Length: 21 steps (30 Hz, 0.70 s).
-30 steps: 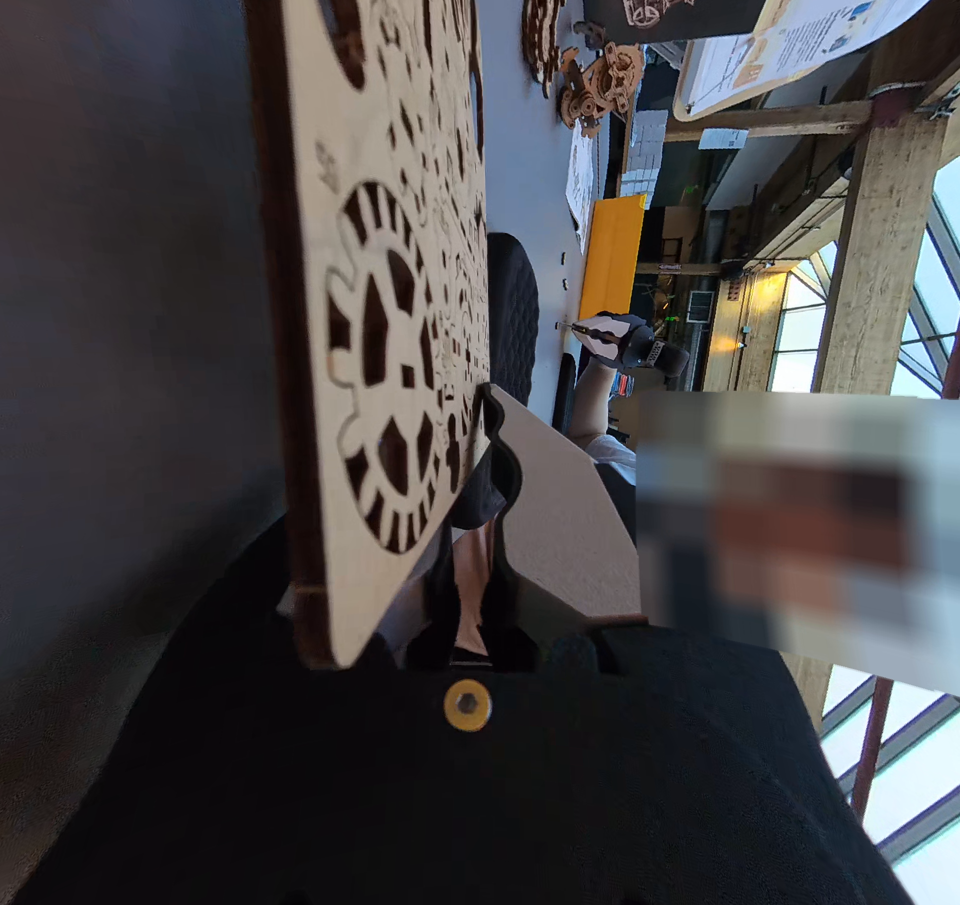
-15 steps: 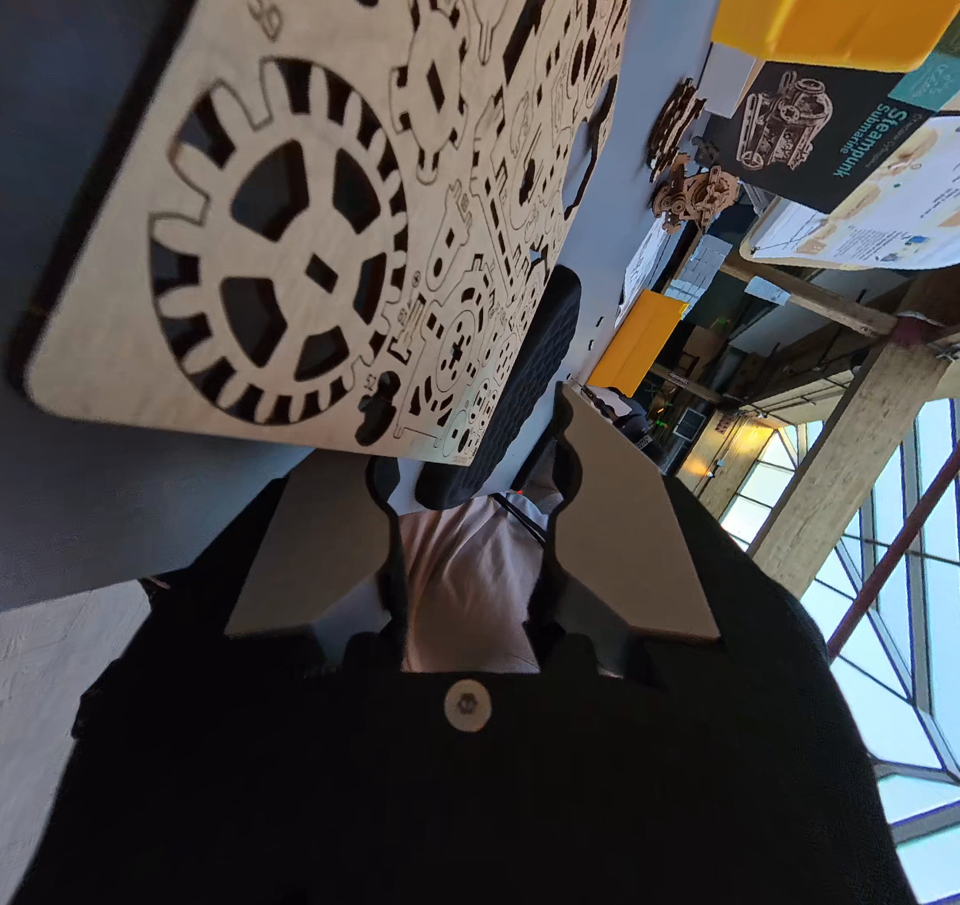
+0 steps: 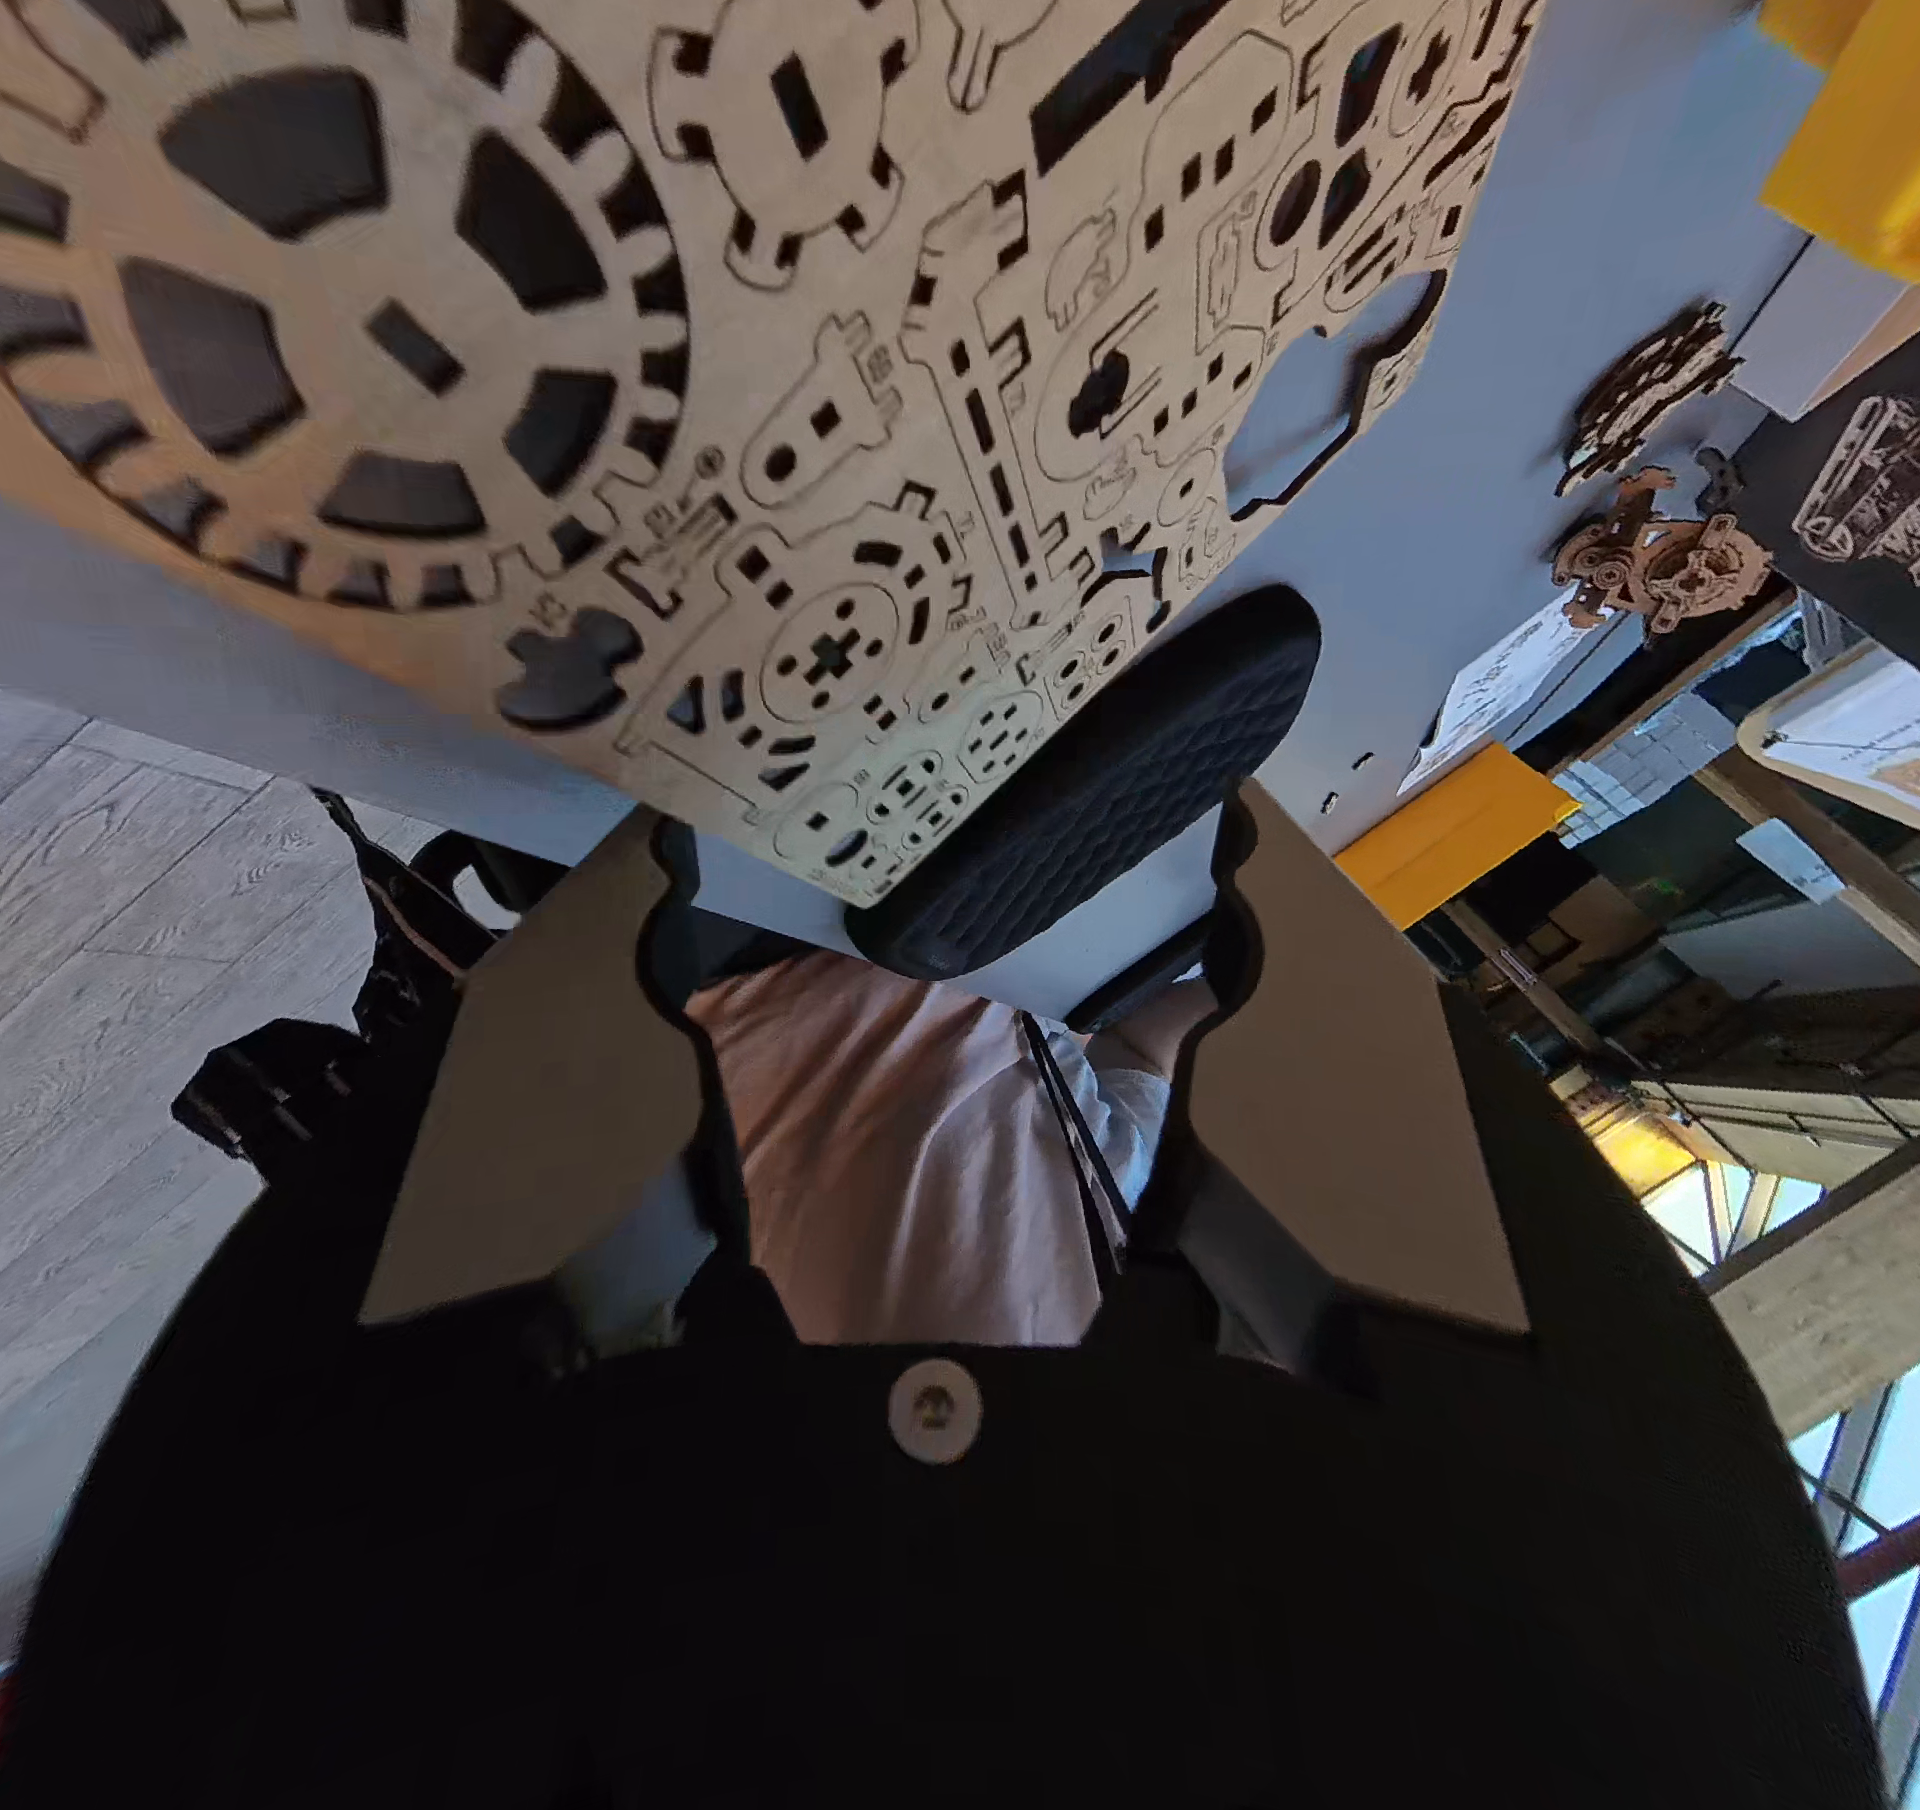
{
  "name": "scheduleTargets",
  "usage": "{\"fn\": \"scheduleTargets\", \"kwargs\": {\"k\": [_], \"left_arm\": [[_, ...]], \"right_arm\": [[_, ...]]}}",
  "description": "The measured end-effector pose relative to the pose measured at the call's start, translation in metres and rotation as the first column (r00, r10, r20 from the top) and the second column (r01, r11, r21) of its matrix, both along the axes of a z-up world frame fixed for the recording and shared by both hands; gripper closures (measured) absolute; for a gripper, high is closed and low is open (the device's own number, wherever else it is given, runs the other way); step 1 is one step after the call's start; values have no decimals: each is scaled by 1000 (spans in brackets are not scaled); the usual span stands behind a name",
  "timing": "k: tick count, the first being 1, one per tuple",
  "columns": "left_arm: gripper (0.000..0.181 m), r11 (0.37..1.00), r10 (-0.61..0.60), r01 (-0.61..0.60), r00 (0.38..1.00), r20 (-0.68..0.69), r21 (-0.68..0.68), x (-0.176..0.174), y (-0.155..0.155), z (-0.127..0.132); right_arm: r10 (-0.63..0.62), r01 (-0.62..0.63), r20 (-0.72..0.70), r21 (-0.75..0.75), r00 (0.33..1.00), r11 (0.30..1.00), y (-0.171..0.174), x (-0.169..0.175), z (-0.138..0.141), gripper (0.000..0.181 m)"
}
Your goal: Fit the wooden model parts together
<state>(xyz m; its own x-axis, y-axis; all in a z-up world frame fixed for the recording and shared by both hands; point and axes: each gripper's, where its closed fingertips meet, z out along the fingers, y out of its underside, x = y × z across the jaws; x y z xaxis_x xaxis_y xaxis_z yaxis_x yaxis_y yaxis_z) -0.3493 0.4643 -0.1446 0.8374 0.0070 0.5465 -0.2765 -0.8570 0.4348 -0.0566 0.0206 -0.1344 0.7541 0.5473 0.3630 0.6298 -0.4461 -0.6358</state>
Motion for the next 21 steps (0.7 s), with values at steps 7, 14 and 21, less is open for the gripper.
{"fn": "scheduleTargets", "kwargs": {"k": [7, 14, 21], "left_arm": [[77, 1000, 12, -13, 1000, -20, -10, 11, 0, 4], [98, 979, -103, 78, 987, 125, 187, 17, 7, 42], [181, 554, -706, 71, 569, 422, 829, 112, -97, 111]], "right_arm": [[24, -25, 28, 17, 999, 1000, -1, -7, 7, 179], [34, -33, -41, 29, 999, 999, -3, -4, 10, 180], [-1, 0, -92, -11, 996, 1000, 12, -6, -9, 180]]}}
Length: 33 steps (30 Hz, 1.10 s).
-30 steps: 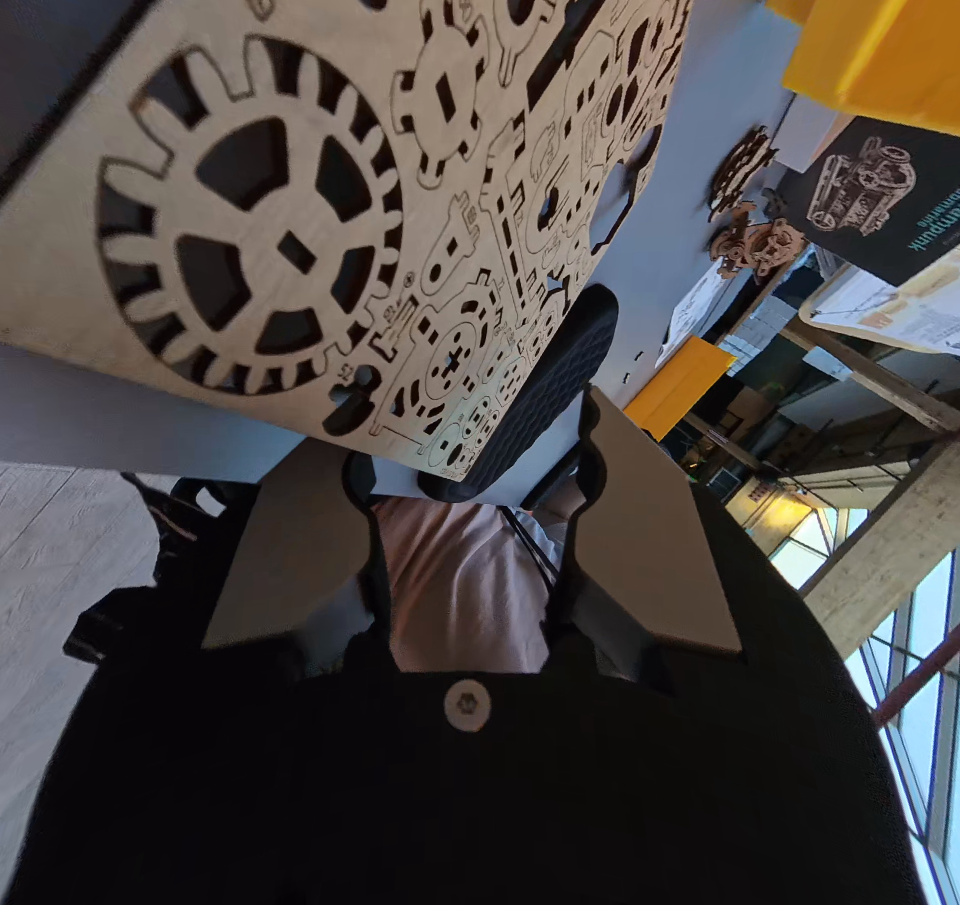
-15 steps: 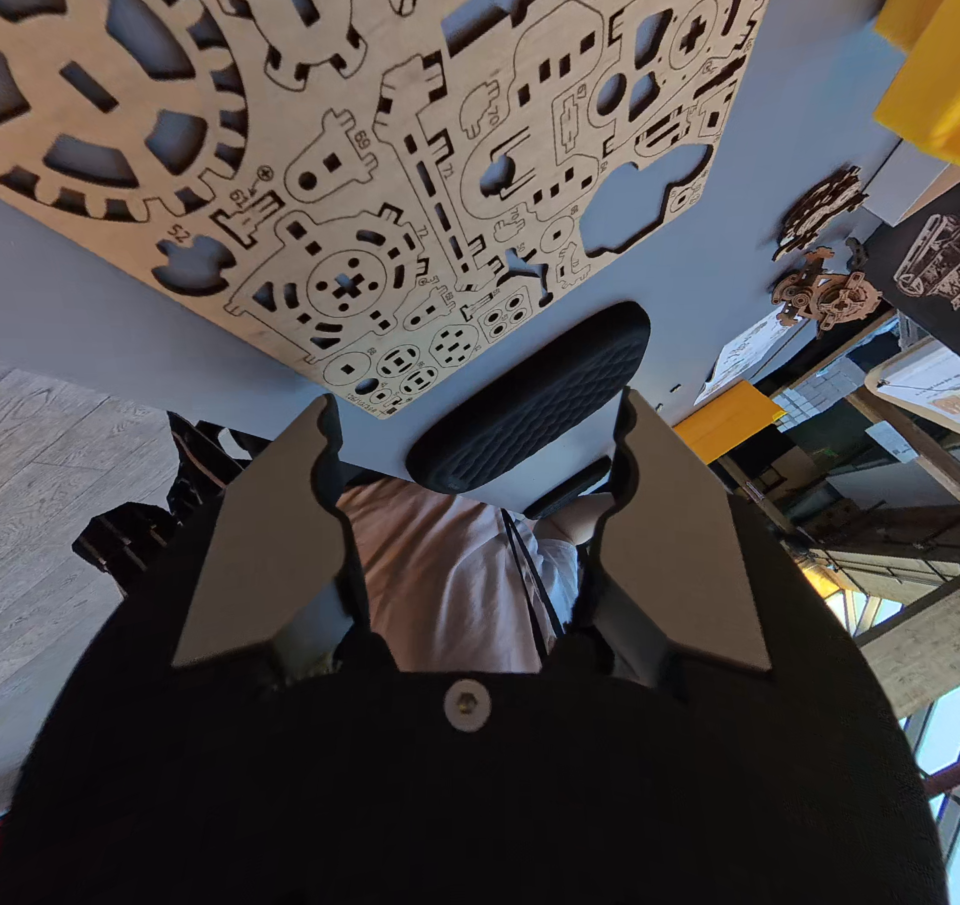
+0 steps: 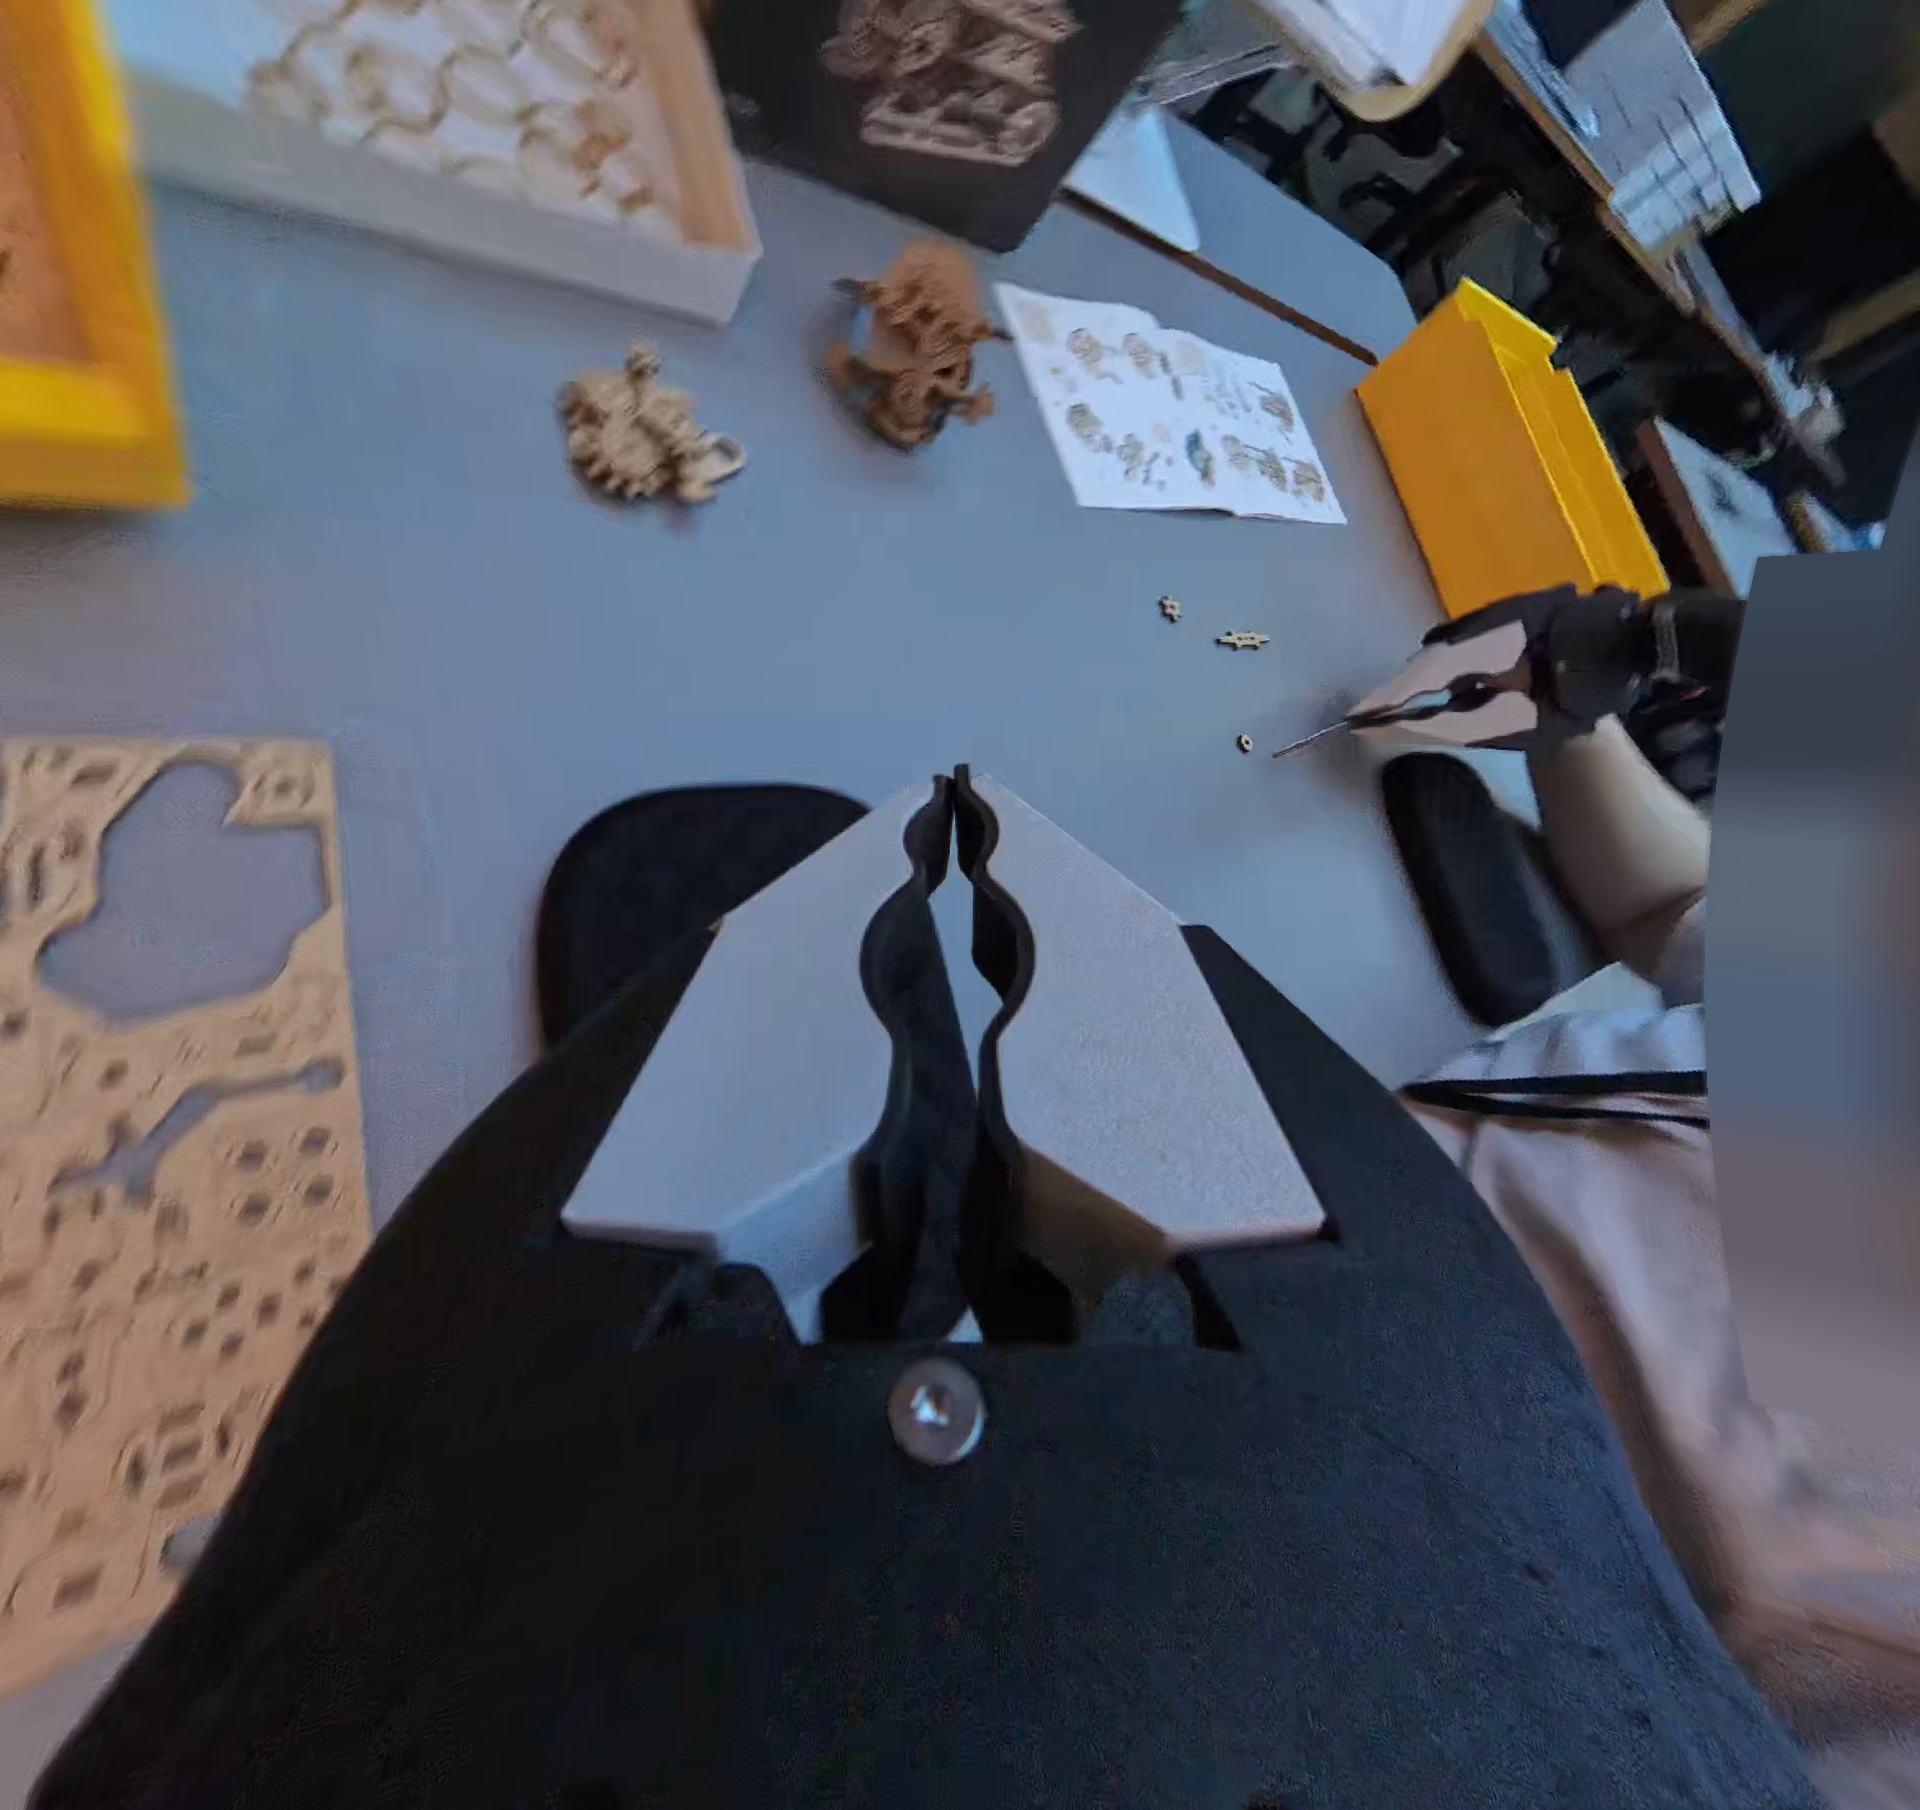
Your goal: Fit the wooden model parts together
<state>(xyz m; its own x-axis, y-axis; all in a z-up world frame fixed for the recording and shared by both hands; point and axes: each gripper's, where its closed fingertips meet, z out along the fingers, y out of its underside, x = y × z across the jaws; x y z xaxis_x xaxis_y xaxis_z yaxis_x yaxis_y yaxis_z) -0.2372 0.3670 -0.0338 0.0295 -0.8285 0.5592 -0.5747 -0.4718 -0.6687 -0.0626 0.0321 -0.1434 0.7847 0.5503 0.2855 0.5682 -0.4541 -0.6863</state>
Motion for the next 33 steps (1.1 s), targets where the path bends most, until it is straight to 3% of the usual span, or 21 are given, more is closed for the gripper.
{"fn": "scheduleTargets", "kwargs": {"k": [2, 5, 8, 11, 14, 17, 22, 27, 33], "left_arm": [[181, 978, -108, 81, 985, 132, 194, 24, -49, 5], [181, 919, -262, 162, 932, 250, 360, 58, -117, 6], [181, 888, -362, 218, 873, 325, 404, 93, -166, 3], [181, 859, -440, 284, 835, 331, 426, 131, -191, -2], [181, 875, -406, 210, 810, 423, 436, 175, -197, 17], [181, 887, -419, 210, 738, 529, 411, 209, -213, 42], [180, 857, -460, 220, 734, 501, 465, 255, -219, 28], [181, 888, -350, 85, 764, 542, 453, 256, -192, 2], [181, 859, -327, 12, 781, 533, 511, 251, -165, -6]], "right_arm": [[-21, 21, 4, -9, 1000, 1000, 5, 1, -3, 180], [-14, 15, 16, -16, 1000, 1000, 5, -3, -6, 180], [4, -4, 13, -10, 1000, 1000, 4, -10, -8, 180], [-57, 57, 37, -19, 998, 998, 6, 2, -12, 180], [-69, 70, 16, -7, 997, 998, 7, 4, -11, 180], [-73, 73, 27, -1, 997, 997, 6, 6, -12, 180], [-85, 85, 31, 4, 996, 996, 6, 10, -15, 180], [-66, 65, 66, 18, 996, 998, 6, 10, -18, 180], [-32, 30, 65, 21, 997, 999, 7, 9, -21, 180]]}}
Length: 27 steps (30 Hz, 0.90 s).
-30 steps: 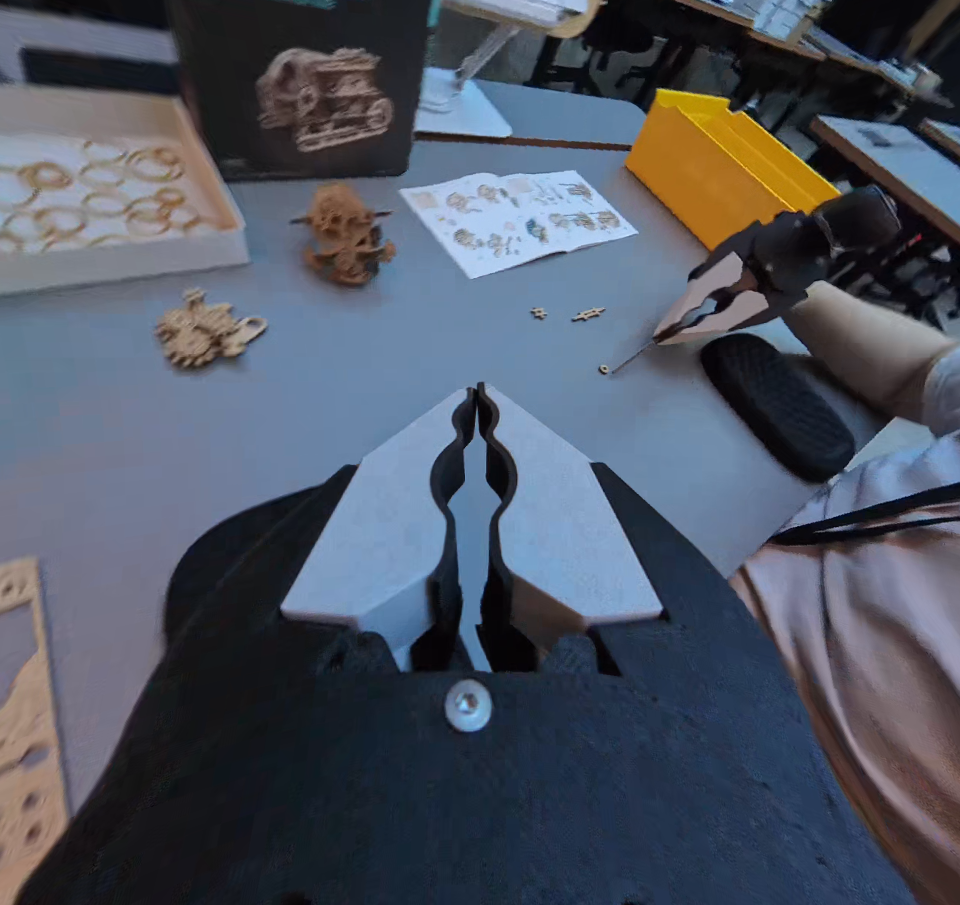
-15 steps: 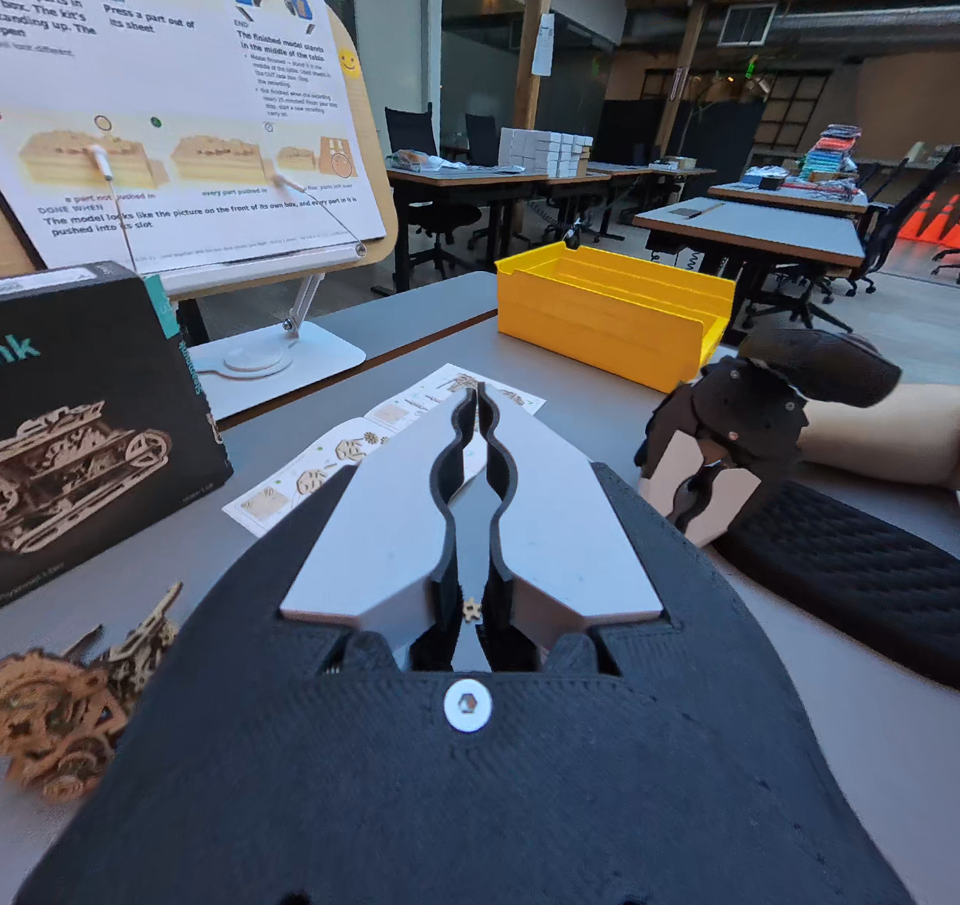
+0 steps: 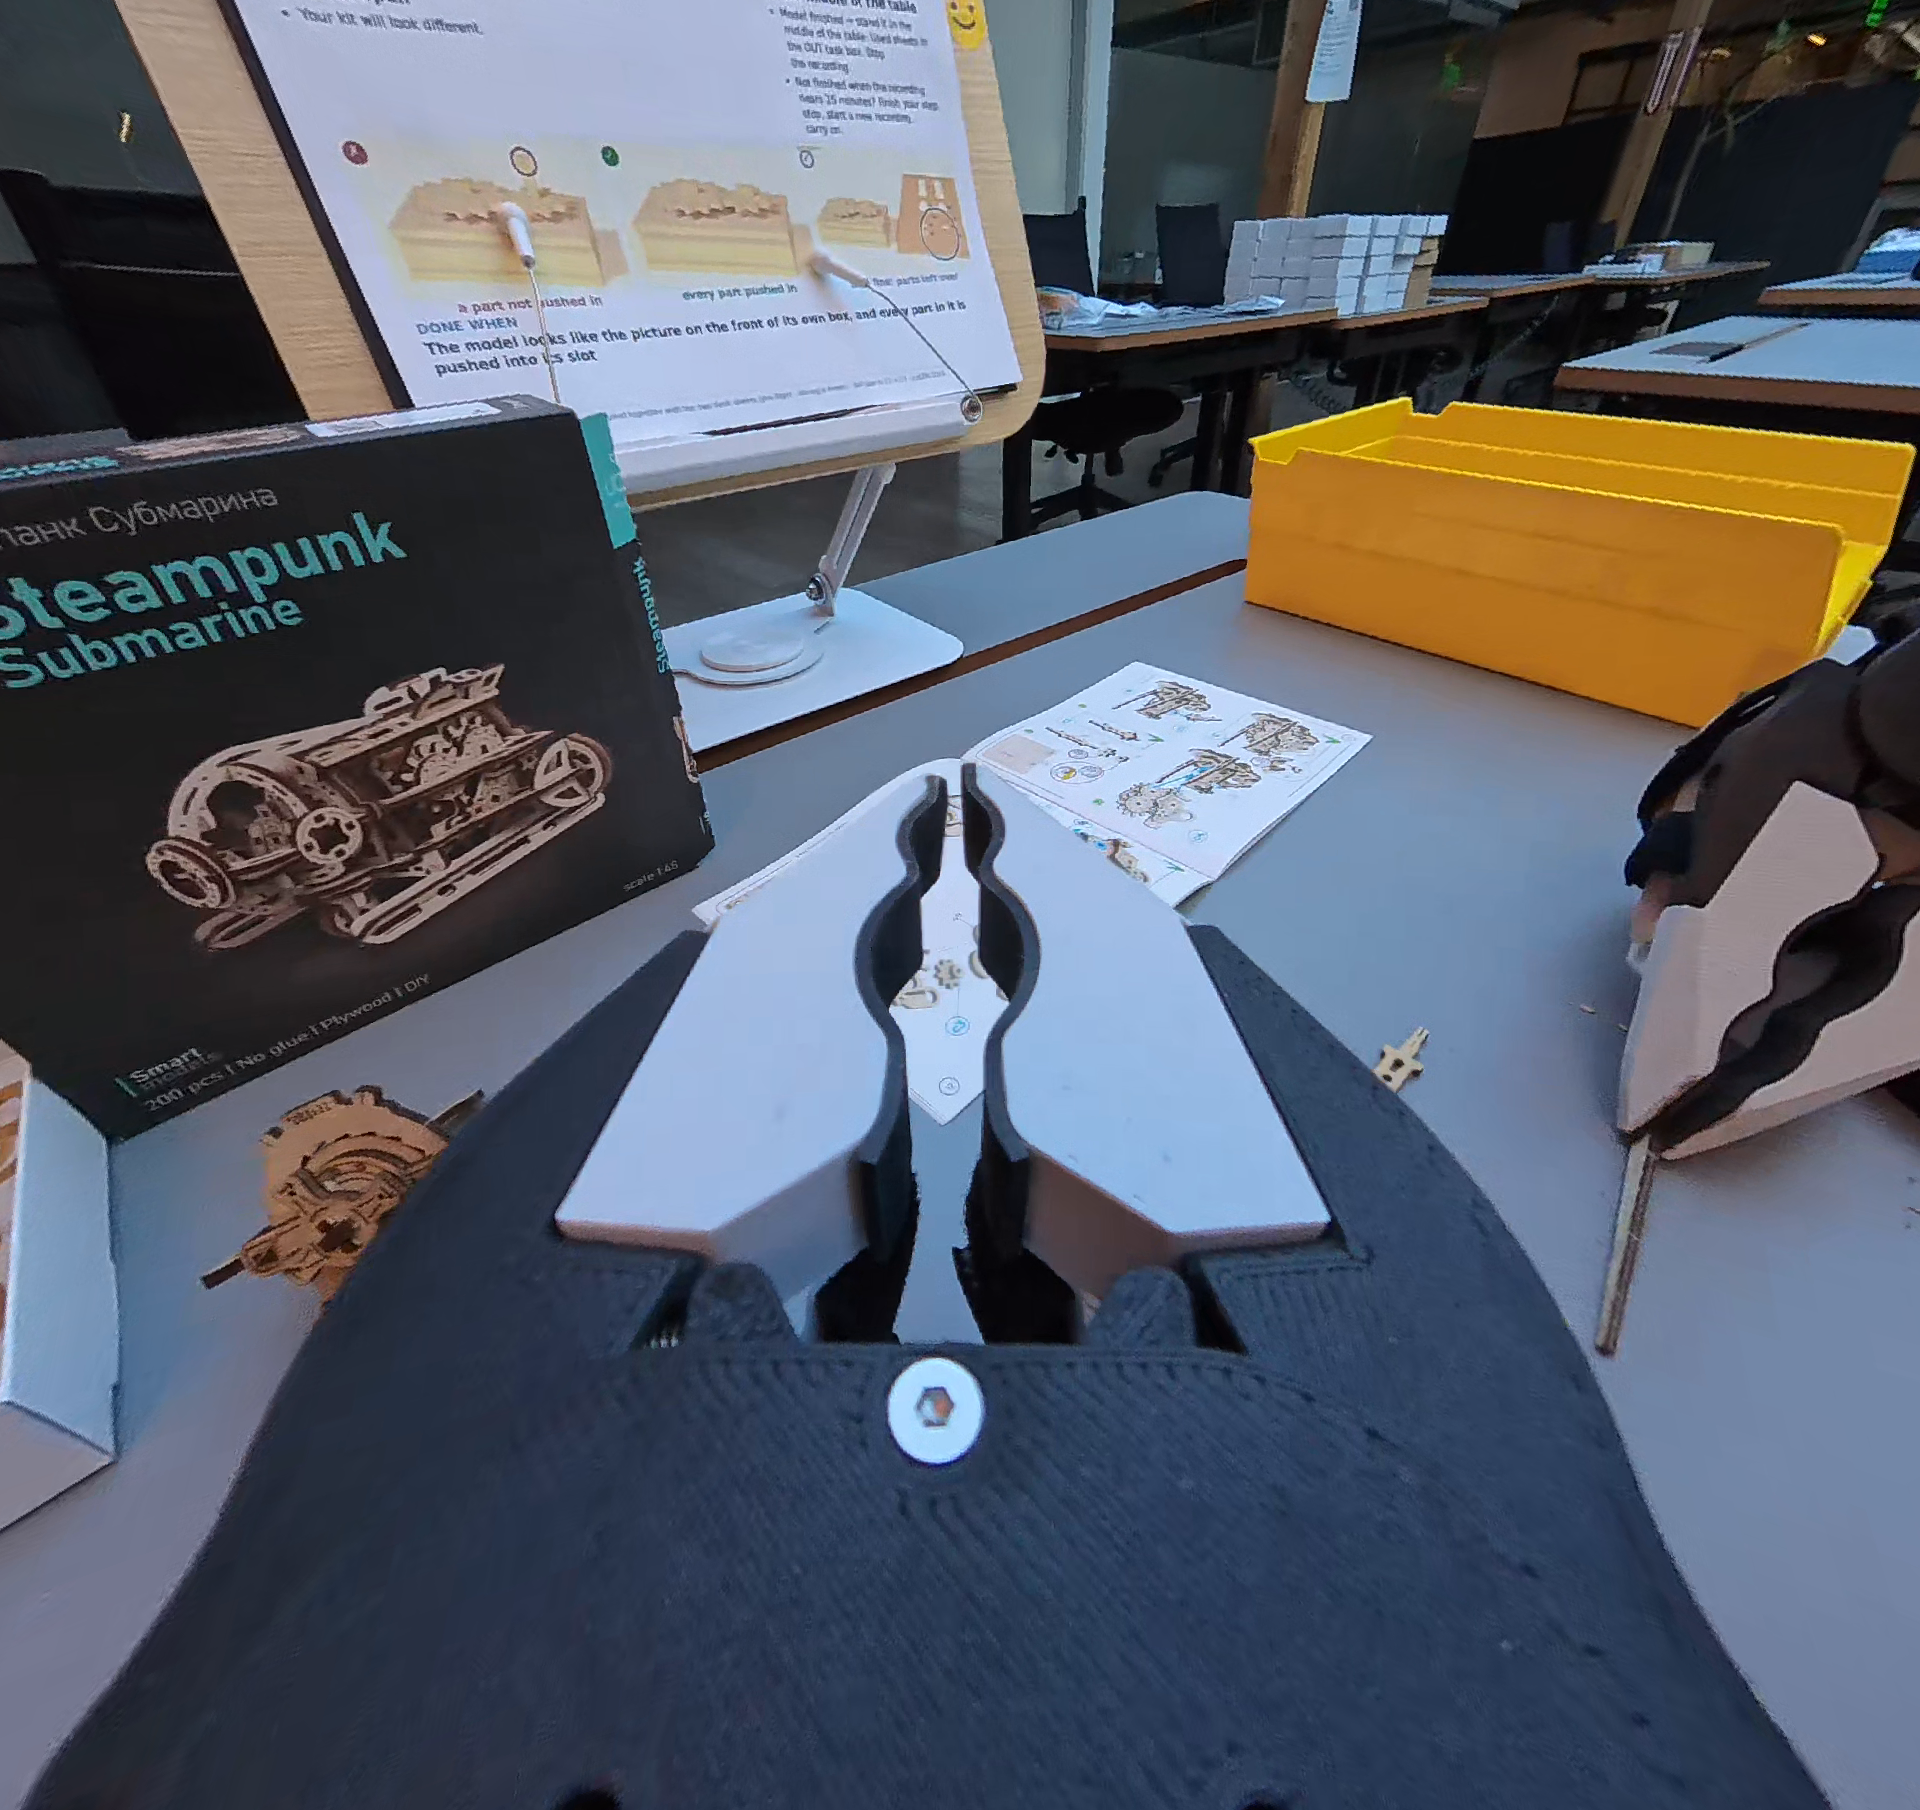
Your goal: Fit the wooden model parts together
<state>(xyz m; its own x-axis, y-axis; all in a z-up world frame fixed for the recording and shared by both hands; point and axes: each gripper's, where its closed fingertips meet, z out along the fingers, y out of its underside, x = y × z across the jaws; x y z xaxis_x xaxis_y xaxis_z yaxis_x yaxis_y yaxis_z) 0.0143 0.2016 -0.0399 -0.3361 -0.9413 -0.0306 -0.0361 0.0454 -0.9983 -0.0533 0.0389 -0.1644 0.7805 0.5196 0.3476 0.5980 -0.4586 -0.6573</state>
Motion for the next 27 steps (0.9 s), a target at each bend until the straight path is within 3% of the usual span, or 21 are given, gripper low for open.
{"fn": "scheduleTargets", "kwargs": {"k": [5, 9, 12, 20, 27], "left_arm": [[178, 999, -31, 29, 997, -66, -27, 4, -1, -13], [178, 1000, -27, 28, 995, -96, 7, 6, -2, -21], [178, 999, -30, 32, 994, -104, 20, 6, -5, -23], [179, 1000, -8, 11, 989, -149, 24, 9, -4, -30], [179, 998, -5, 16, 985, -170, 63, 10, -9, -35]], "right_arm": [[9, -10, 12, 52, 1000, 999, 1, 1, 11, 180], [-199, 195, 16, 132, 980, 972, 23, 51, 34, 180], [-265, 259, 35, 120, 964, 958, 36, 73, 30, 180], [-237, 227, 257, 68, 937, 971, 56, 84, 12, 180], [-126, 119, 275, 44, 953, 992, 61, 74, 4, 180]]}}
